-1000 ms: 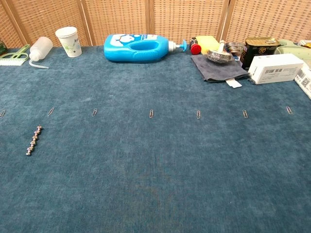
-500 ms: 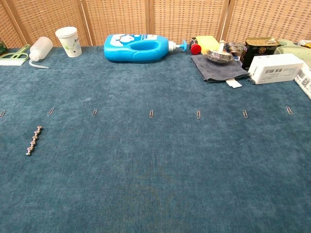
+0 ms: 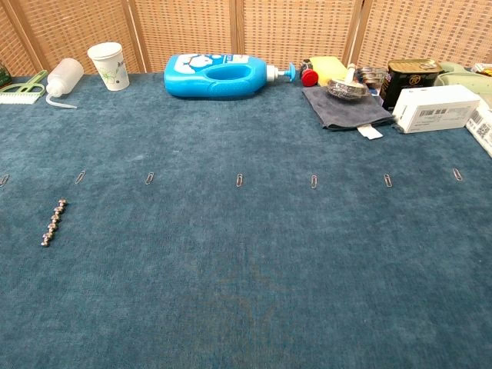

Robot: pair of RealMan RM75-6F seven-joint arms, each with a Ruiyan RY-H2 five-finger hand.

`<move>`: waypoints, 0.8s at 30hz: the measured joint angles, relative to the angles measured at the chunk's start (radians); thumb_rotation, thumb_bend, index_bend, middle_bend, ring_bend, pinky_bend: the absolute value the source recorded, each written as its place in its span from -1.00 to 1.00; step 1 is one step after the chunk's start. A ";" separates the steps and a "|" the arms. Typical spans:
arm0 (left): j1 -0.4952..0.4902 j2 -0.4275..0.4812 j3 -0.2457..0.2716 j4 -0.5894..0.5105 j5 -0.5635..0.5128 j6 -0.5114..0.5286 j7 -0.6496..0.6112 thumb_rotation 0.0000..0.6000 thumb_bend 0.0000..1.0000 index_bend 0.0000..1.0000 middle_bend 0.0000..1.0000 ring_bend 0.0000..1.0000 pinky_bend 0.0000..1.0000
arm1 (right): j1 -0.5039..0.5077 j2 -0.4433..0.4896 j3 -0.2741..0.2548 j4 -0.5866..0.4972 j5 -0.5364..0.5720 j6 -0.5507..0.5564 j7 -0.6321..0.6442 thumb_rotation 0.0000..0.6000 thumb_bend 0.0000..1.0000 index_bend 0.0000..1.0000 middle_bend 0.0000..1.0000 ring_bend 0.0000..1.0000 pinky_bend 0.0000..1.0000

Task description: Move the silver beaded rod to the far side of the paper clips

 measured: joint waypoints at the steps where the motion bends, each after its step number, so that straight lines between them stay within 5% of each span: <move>1: -0.014 -0.002 -0.004 0.009 -0.002 -0.017 0.007 1.00 -0.37 -0.53 -0.43 -0.45 -0.31 | 0.000 0.000 0.000 -0.002 -0.001 0.000 -0.002 1.00 0.00 -1.00 -0.70 -0.78 -0.68; 9: -0.098 -0.045 -0.023 0.114 -0.013 -0.112 0.008 1.00 -0.37 -0.64 -0.50 -0.58 -0.32 | -0.001 0.000 0.001 -0.020 0.006 -0.003 -0.026 1.00 0.00 -1.00 -0.70 -0.78 -0.68; 24: -0.181 -0.163 -0.009 0.226 -0.058 -0.229 0.101 0.93 -0.46 -1.00 -1.00 -1.00 -0.60 | -0.003 0.003 0.010 -0.037 0.022 -0.004 -0.051 1.00 0.00 -1.00 -0.70 -0.78 -0.68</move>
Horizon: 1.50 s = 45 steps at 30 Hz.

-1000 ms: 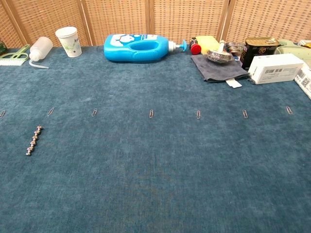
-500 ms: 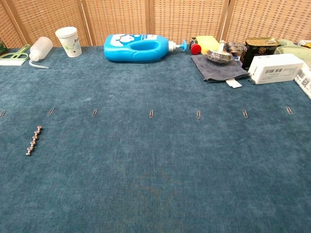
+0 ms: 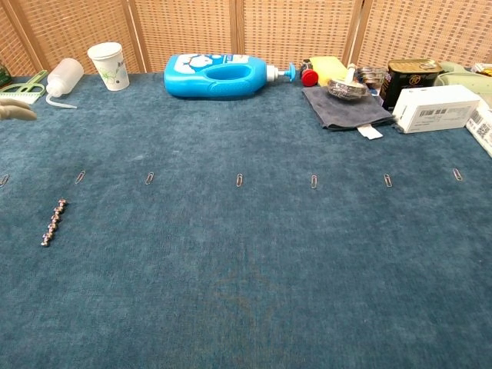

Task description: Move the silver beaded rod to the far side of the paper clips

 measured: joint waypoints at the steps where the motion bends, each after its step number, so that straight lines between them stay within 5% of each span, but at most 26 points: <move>1: -0.001 -0.011 0.004 0.005 0.003 0.006 0.005 0.94 -0.46 -1.00 -1.00 -1.00 -0.62 | 0.000 0.000 0.000 0.001 0.000 -0.001 0.001 1.00 0.00 -1.00 -0.70 -0.78 -0.68; 12: 0.035 -0.096 0.042 0.046 0.009 0.072 0.061 0.92 -0.46 -1.00 -1.00 -1.00 -0.78 | 0.010 -0.007 0.002 0.023 0.002 -0.019 0.025 1.00 0.00 -1.00 -0.70 -0.78 -0.68; 15: 0.044 -0.106 0.047 0.043 0.010 0.089 0.071 0.75 -0.46 -1.00 -1.00 -1.00 -0.87 | 0.010 -0.007 0.002 0.030 0.001 -0.019 0.034 1.00 0.00 -1.00 -0.70 -0.78 -0.68; 45: 0.048 -0.226 0.057 0.071 -0.016 0.103 0.218 0.69 -0.46 -1.00 -1.00 -1.00 -0.91 | -0.028 -0.006 -0.004 0.110 0.011 0.011 0.151 1.00 0.00 -1.00 -0.70 -0.78 -0.68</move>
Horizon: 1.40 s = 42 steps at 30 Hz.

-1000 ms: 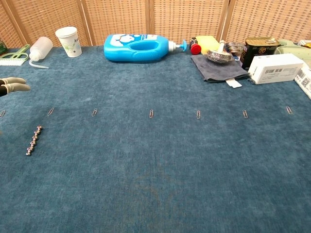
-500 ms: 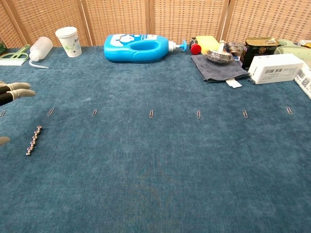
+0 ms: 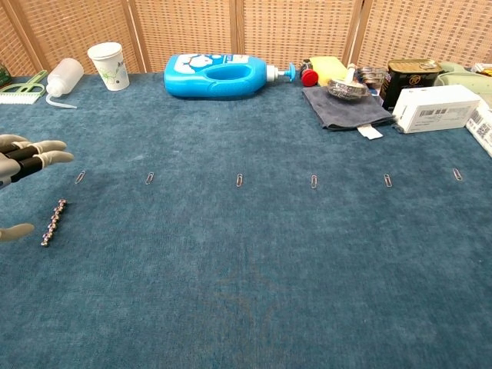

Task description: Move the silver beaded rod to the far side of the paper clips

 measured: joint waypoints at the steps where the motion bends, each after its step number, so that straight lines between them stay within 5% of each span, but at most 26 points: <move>1: 0.000 -0.001 0.001 0.000 -0.002 -0.001 0.002 0.69 -0.46 -1.00 -1.00 -1.00 -0.91 | -0.001 -0.001 0.000 0.003 0.000 0.000 0.003 1.00 0.00 -1.00 -0.70 -0.78 -0.68; 42: -0.043 -0.066 -0.015 0.048 -0.045 -0.034 0.057 0.69 -0.46 -1.00 -1.00 -1.00 -0.96 | -0.033 -0.012 0.005 0.046 0.012 0.021 0.048 1.00 0.00 -1.00 -0.70 -0.79 -0.68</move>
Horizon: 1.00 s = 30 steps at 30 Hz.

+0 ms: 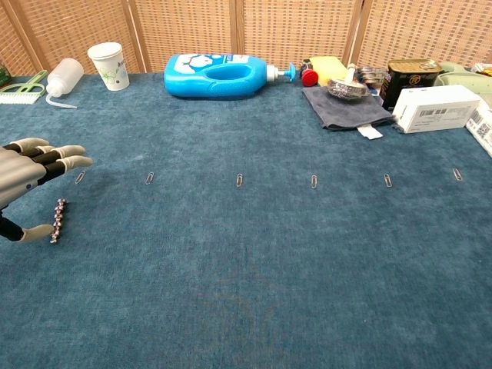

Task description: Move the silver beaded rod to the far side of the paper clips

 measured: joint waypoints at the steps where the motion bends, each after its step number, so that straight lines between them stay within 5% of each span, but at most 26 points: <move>1: -0.002 -0.002 -0.002 0.000 -0.003 -0.002 0.003 0.69 -0.46 -1.00 -1.00 -1.00 -0.96 | -0.001 0.000 0.000 0.001 0.000 0.000 0.001 1.00 0.00 -1.00 -0.70 -0.79 -0.68; 30: -0.058 -0.070 -0.040 0.033 -0.049 -0.037 0.010 0.69 -0.46 -1.00 -1.00 -1.00 -0.96 | -0.016 0.003 0.003 0.008 0.006 0.003 0.009 1.00 0.00 -1.00 -0.70 -0.79 -0.68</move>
